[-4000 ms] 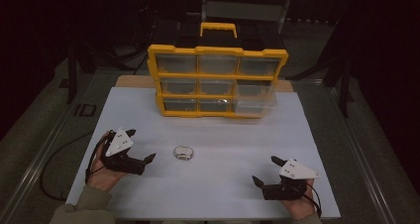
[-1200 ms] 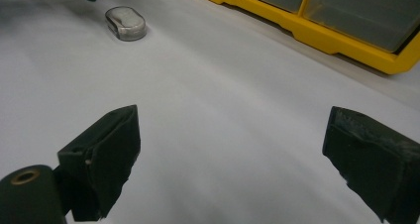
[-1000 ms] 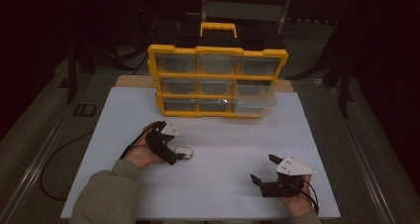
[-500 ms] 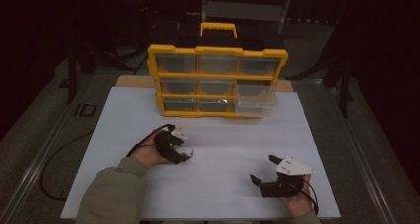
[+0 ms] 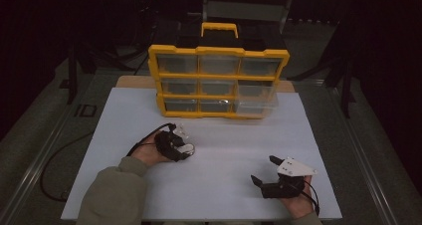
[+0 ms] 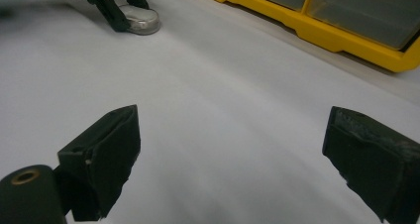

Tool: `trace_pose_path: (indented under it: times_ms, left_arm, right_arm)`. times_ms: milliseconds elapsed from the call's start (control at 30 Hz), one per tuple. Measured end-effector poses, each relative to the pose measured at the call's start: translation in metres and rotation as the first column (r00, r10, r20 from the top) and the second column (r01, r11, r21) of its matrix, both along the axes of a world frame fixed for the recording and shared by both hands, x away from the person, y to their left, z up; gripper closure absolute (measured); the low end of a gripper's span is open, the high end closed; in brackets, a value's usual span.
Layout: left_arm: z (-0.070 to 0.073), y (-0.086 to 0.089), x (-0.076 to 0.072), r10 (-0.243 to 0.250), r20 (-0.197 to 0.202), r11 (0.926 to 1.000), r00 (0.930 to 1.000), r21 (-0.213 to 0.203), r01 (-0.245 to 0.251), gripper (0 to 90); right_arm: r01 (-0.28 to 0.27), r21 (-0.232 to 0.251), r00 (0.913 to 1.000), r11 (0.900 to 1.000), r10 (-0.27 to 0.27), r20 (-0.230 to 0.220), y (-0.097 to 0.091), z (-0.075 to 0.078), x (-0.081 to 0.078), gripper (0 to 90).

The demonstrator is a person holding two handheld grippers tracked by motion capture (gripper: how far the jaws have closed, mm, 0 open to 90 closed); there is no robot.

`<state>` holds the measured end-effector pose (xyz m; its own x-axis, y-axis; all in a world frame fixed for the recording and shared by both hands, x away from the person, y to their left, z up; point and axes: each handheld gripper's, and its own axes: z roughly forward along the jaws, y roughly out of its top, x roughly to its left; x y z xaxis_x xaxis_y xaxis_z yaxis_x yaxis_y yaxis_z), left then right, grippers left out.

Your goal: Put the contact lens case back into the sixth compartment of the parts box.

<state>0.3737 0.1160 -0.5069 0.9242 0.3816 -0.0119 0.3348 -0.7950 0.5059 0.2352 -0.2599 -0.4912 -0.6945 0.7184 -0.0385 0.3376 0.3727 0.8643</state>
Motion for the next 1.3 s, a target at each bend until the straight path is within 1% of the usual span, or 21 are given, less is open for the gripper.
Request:
trace_pose_path:
  times_ms: [33, 100, 200, 267, 300, 500, 700, 800, 1000, 1167, 1300]
  left_arm:
    - [0.001, 0.001, 0.0, 0.006, -0.002, 1.0, 1.0, -0.005, -0.006, 49.4]
    - [0.003, 0.002, 0.0, 0.018, 0.004, 0.9998, 0.9998, -0.01, -0.018, 49.4]
    - [0.008, 0.005, 0.0, 0.021, 0.015, 0.9997, 0.9997, -0.014, -0.021, 49.4]
    - [0.01, 0.007, -0.001, 0.034, 0.022, 0.9992, 0.9992, -0.023, -0.033, 49.4]
    - [0.012, 0.008, 0.0, 0.034, 0.027, 0.9993, 0.9991, -0.019, -0.033, 49.4]
    - [0.022, 0.016, 0.0, 0.061, 0.041, 0.997, 0.9973, -0.05, -0.059, 49.4]
    - [0.033, 0.022, 0.0, 0.084, 0.063, 0.9943, 0.9944, -0.071, -0.08, 49.4]
    - [0.039, 0.024, -0.001, 0.088, 0.074, 0.9932, 0.9934, -0.083, -0.082, 49.4]
    - [0.051, 0.025, -0.001, 0.088, 0.093, 0.9931, 0.9918, -0.086, -0.08, 49.4]
    - [0.057, 0.025, -0.001, 0.088, 0.102, 0.9926, 0.9909, -0.092, -0.079, 49.4]
    - [0.065, 0.025, -0.001, 0.089, 0.115, 0.9923, 0.9894, -0.097, -0.078, 49.4]
  right_arm:
    - [-0.001, 0.002, 1.0, 1.0, 0.001, 0.002, 0.0, 0.0, 0.0, 7.8]
    - [-0.004, 0.005, 1.0, 1.0, 0.004, 0.006, 0.0, 0.0, 0.0, 7.8]
    - [-0.003, 0.01, 0.9999, 1.0, 0.003, 0.01, 0.0, -0.001, 0.0, 7.8]
    - [0.001, 0.016, 0.9999, 0.9999, -0.001, 0.013, -0.001, -0.001, 0.0, 7.8]
    - [0.002, 0.02, 0.9999, 0.9998, -0.002, 0.015, -0.001, -0.001, -0.001, 7.8]
    - [0.014, 0.041, 0.9994, 0.9991, -0.015, 0.033, -0.003, -0.001, 0.0, 7.8]
    - [0.024, 0.049, 0.9988, 0.9985, -0.026, 0.042, -0.004, -0.001, -0.001, 7.8]
    - [0.027, 0.053, 0.9985, 0.9982, -0.03, 0.045, -0.005, -0.001, -0.001, 7.8]
    - [0.027, 0.055, 0.9983, 0.9981, -0.03, 0.05, -0.005, 0.0, -0.001, 7.8]
    - [0.027, 0.055, 0.9982, 0.9981, -0.03, 0.051, -0.005, 0.0, -0.001, 7.8]
    - [0.027, 0.057, 0.9981, 0.998, -0.03, 0.053, -0.006, 0.0, -0.002, 7.8]
